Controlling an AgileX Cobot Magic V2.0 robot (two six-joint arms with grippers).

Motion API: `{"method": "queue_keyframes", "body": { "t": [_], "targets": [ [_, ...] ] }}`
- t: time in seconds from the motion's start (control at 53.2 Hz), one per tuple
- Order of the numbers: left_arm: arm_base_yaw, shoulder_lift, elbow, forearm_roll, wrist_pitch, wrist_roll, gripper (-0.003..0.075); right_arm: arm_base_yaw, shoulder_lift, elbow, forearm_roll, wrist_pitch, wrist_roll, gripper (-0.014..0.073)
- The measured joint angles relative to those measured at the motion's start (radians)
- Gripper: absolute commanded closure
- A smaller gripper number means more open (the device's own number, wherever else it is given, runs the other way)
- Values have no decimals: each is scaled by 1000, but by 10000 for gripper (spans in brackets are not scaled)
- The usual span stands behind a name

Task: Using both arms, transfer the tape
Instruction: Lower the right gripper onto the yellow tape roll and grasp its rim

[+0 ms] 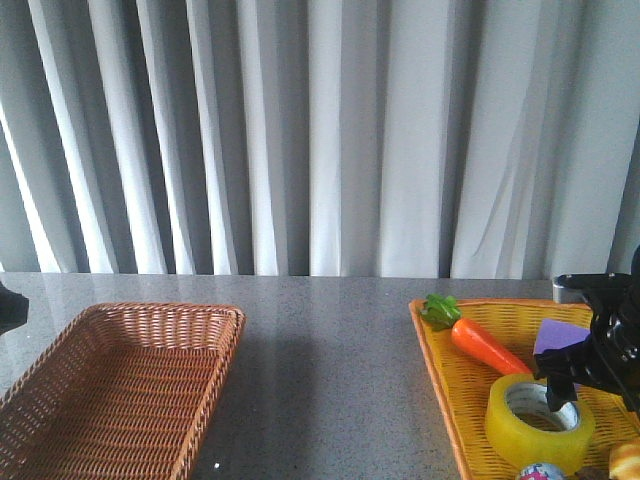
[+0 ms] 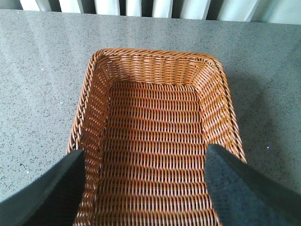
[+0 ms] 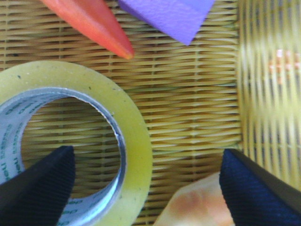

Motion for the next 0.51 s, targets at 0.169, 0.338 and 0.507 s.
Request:
{"method": "queue_keyframes", "body": {
  "t": [0.169, 0.338, 0.507],
  "targets": [
    [0, 0, 0, 0, 0, 0, 217, 0, 48, -7, 3, -3, -8, 91],
    [0, 0, 0, 0, 0, 0, 217, 0, 79, -34, 4, -3, -13, 163],
    [0, 0, 0, 0, 0, 0, 217, 0, 103, -57, 7, 1, -28, 281]
  ]
}}
